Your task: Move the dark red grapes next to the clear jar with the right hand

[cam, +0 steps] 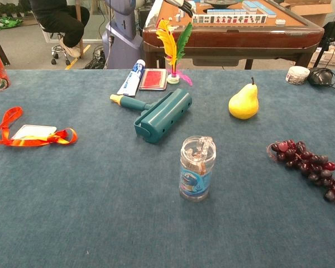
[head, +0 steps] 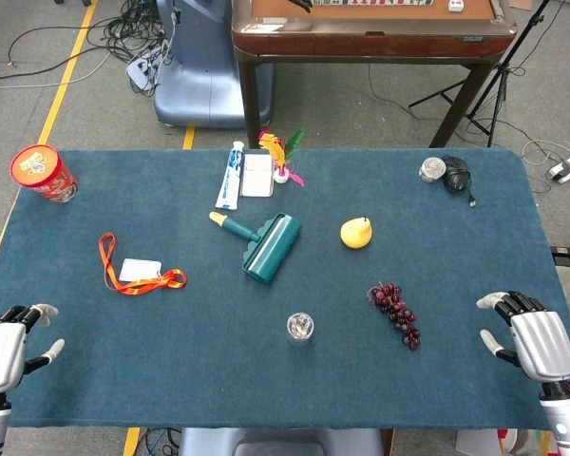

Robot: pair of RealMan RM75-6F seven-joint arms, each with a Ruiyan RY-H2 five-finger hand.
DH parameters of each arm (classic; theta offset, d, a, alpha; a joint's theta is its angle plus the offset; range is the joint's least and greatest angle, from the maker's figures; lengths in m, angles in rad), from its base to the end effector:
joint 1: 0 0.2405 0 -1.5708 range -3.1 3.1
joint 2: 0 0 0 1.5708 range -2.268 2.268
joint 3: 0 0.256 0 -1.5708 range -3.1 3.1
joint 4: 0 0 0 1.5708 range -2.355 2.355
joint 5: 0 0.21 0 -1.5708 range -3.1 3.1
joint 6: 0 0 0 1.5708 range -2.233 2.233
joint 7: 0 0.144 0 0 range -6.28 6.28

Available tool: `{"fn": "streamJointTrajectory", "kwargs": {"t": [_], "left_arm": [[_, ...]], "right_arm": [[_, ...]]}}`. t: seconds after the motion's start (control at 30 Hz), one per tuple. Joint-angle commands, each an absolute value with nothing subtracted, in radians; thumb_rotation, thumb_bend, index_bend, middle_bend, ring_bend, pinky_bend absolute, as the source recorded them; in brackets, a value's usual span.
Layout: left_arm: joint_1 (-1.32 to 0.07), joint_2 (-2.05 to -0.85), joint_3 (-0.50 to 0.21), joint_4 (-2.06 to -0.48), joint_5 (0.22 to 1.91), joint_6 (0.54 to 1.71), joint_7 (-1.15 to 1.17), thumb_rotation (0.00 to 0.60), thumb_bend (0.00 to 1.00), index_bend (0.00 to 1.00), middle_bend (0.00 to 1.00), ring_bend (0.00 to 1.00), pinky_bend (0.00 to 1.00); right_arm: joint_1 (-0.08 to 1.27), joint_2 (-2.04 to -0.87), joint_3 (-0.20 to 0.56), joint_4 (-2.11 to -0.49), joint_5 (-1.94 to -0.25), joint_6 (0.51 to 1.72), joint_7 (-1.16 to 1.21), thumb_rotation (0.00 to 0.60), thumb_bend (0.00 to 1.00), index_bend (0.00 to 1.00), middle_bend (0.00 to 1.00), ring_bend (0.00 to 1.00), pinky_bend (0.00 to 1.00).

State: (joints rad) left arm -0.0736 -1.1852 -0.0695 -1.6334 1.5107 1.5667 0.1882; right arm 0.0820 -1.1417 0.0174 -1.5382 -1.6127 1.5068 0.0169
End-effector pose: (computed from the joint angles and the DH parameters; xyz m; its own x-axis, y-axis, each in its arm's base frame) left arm -0.2958 0.1803 0.1495 0.4829 -0.0894 0.8711 0.8747 0.0025 -0.4846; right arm -0.3108 -0.1734 0.1504 0.4346 -0.0117 0.9006 -0.8953 -0.1142 0.4306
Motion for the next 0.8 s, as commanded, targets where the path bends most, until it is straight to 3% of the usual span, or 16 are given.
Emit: {"fn": "streamJointTrajectory", "kwargs": {"t": [0.03, 0.17, 0.27, 0.3, 0.37, 0.53, 0.63, 0.8], "left_arm": [[-0.072, -1.183, -0.072, -1.635, 1.509, 1.57, 0.181, 0.6, 0.19, 0.43, 0.51, 0.41, 0.58], [-0.068, -1.175, -0.071, -1.637, 1.494, 1.564, 0.167, 0.6, 0.19, 0.43, 0.52, 0.41, 0.58], [-0.066, -1.17, -0.072, -1.636, 1.488, 1.562, 0.16, 0.6, 0.19, 0.43, 0.52, 0.41, 0.58], [-0.064, -1.167, -0.073, -1.638, 1.487, 1.565, 0.154, 0.6, 0.19, 0.43, 0.52, 0.41, 0.58], [-0.062, -1.165, -0.075, -1.638, 1.485, 1.569, 0.145, 0.6, 0.19, 0.43, 0.52, 0.41, 0.58], [-0.059, -1.154, -0.075, -1.638, 1.479, 1.565, 0.13, 0.6, 0.19, 0.44, 0.52, 0.41, 0.58], [-0.054, -1.15, -0.076, -1.645, 1.482, 1.576, 0.126, 0.6, 0.19, 0.44, 0.52, 0.41, 0.58], [-0.048, -1.142, -0.076, -1.65, 1.477, 1.58, 0.123, 0.6, 0.19, 0.44, 0.52, 0.41, 0.58]], "right_arm": [[0.084, -1.144, 0.017, -1.536, -1.611, 1.501, 0.014, 0.6, 0.27, 0.42, 0.39, 0.31, 0.45], [0.09, -1.159, 0.029, -1.523, -1.601, 1.502, 0.026, 0.6, 0.27, 0.44, 0.42, 0.33, 0.48], [0.09, -1.187, 0.04, -1.499, -1.61, 1.527, 0.001, 0.6, 0.13, 0.5, 0.49, 0.41, 0.62], [0.091, -1.201, 0.043, -1.488, -1.615, 1.536, -0.013, 0.6, 0.06, 0.54, 0.53, 0.46, 0.69], [0.095, -1.219, 0.048, -1.474, -1.617, 1.54, -0.035, 0.6, 0.01, 0.62, 0.62, 0.55, 0.79], [0.125, -1.251, 0.053, -1.434, -1.607, 1.487, -0.1, 0.6, 0.0, 0.94, 0.92, 0.86, 0.99], [0.146, -1.276, 0.053, -1.396, -1.611, 1.461, -0.129, 0.6, 0.0, 1.0, 1.0, 0.98, 1.0], [0.179, -1.31, 0.048, -1.339, -1.616, 1.416, -0.153, 0.6, 0.0, 1.0, 1.0, 1.0, 1.0]]}}
